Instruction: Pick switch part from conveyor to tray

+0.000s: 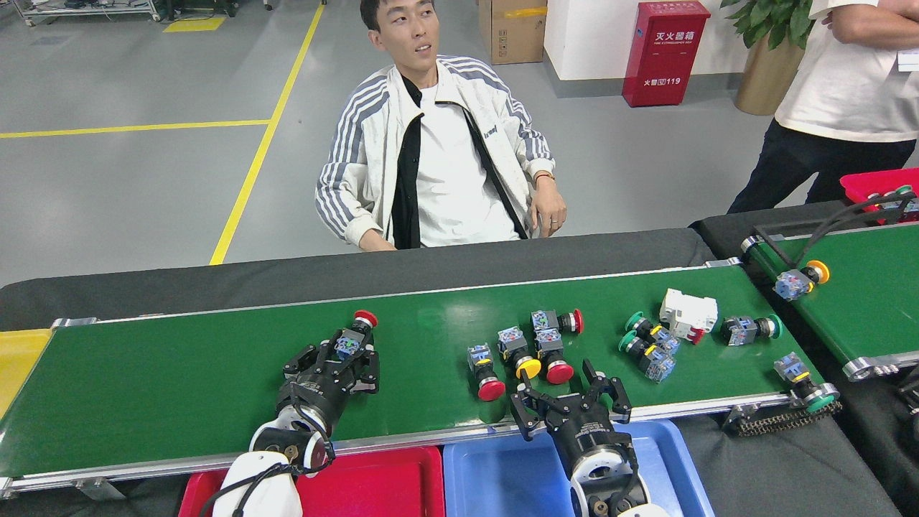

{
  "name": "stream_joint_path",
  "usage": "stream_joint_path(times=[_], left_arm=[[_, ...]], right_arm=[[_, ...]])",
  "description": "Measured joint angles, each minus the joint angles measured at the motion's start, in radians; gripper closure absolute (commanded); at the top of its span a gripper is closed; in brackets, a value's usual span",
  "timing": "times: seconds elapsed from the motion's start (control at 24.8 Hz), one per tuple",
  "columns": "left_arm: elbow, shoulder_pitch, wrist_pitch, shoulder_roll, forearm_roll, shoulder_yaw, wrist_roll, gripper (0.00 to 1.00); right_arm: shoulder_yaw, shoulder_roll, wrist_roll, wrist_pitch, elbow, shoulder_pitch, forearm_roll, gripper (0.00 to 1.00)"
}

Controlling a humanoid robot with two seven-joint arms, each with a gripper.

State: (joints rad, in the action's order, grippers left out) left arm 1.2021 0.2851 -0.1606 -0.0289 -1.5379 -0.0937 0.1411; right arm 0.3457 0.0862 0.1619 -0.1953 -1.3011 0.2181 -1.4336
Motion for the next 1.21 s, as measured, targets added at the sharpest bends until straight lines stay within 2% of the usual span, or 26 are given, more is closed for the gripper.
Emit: stream_joint_path(times=[0.08,0.12,0.2,0.24,0.28,0.32,0.36,0.4,0.48,0.69,0.77,0.85,0.97,1.09,1.13,1.17,1.21], left_arm=[[0.096,-0.048,-0.07,0.008,0.0,-0.004,-0.003,0.96],[0.157,-0.076,-0.12,0.019,0.0,-0.004,-0.002,0.94],[0.298,-0.17,-0.261,0.07,0.0,-0.002,0.007,0.88],[0.354,-0.22,-0.323,0.095,0.0,0.001,0.013,0.8],[0.414,-0.275,-0.386,0.116,0.002,0.005,0.018,0.65],[0.464,-0.323,-0.439,0.13,0.006,0.01,0.022,0.45],[0.509,-0.376,-0.483,0.135,0.007,0.02,0.026,0.18],[0.534,-0.415,-0.515,0.131,0.008,0.033,0.029,0.0],[0.553,-0.459,-0.544,0.116,0.008,0.066,0.029,0.0],[0.558,-0.49,-0.567,0.074,0.015,0.144,0.031,0.0],[0.558,-0.498,-0.538,0.016,0.017,0.239,0.032,0.0],[0.559,-0.497,-0.465,-0.059,0.018,0.372,0.03,0.0],[0.559,-0.497,-0.386,-0.067,0.019,0.546,0.019,0.0],[0.559,-0.499,-0.365,-0.067,0.019,0.614,0.01,0.0],[0.559,-0.499,-0.362,-0.067,0.019,0.618,0.009,0.0],[0.559,-0.499,-0.36,-0.067,0.019,0.618,0.009,0.0],[0.559,-0.499,-0.359,-0.067,0.02,0.616,0.008,0.0]], right_arm=[[0.0,0.009,0.0,-0.012,0.03,0.017,0.0,0.03],[0.002,0.013,0.0,-0.018,0.044,0.027,0.0,0.07],[0.009,0.015,0.0,-0.04,0.07,0.048,0.0,0.43],[0.015,0.015,0.0,-0.045,0.078,0.054,0.0,0.62],[0.02,0.015,0.0,-0.046,0.083,0.058,0.0,0.78],[0.024,0.014,0.0,-0.047,0.086,0.064,0.0,0.89],[0.026,0.014,0.0,-0.047,0.087,0.067,0.0,0.95],[0.027,0.011,0.0,-0.049,0.087,0.069,0.002,0.98],[0.027,0.004,0.003,-0.053,0.087,0.069,0.005,0.98],[0.027,-0.001,-0.001,-0.035,0.061,0.068,0.007,0.98],[0.027,-0.001,-0.015,-0.024,0.003,0.058,0.007,0.98],[0.027,-0.001,-0.024,0.02,-0.075,0.026,0.007,0.98],[0.055,-0.006,-0.029,0.153,-0.217,-0.062,0.006,0.98],[0.139,-0.014,-0.029,0.284,-0.294,-0.126,0.003,0.94],[0.165,-0.025,-0.029,0.312,-0.3,-0.131,0.001,0.78],[0.201,-0.039,-0.03,0.328,-0.302,-0.133,-0.001,0.3],[0.238,-0.052,-0.03,0.342,-0.302,-0.134,-0.003,0.0]])
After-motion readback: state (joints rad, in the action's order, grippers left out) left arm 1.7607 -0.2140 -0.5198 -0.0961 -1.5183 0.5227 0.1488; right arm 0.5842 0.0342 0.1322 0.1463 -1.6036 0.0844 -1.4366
